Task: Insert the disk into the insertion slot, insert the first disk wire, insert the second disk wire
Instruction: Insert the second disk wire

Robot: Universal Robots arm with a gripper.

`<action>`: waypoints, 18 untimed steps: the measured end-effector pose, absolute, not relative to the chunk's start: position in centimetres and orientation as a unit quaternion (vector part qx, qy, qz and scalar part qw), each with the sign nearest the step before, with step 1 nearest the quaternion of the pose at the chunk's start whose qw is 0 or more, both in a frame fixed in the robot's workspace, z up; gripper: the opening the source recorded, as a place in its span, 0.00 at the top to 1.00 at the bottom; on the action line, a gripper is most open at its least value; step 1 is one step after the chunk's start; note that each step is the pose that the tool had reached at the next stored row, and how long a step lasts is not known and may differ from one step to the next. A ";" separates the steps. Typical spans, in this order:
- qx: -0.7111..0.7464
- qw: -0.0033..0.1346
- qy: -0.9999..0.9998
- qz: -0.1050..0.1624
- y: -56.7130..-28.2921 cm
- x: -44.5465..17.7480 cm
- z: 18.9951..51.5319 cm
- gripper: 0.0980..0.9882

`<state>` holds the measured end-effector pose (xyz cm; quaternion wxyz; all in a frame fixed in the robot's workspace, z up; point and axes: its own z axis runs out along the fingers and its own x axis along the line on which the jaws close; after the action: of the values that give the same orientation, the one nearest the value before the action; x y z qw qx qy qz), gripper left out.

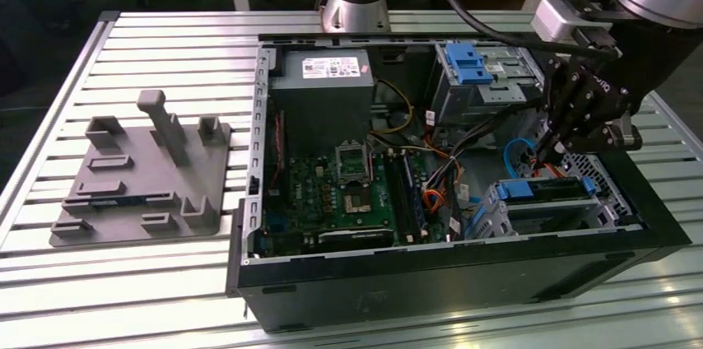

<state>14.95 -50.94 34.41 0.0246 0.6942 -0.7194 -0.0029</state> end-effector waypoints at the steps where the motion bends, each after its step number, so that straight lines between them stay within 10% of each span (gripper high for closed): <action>1: 0.694 0.020 -0.719 -0.007 -51.0 15.0 34.4 0.93; 18: 0.707 0.009 -0.706 -0.019 -51.6 15.1 34.2 0.93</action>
<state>15.07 -51.56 34.20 0.0092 0.7075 -0.7064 -0.0189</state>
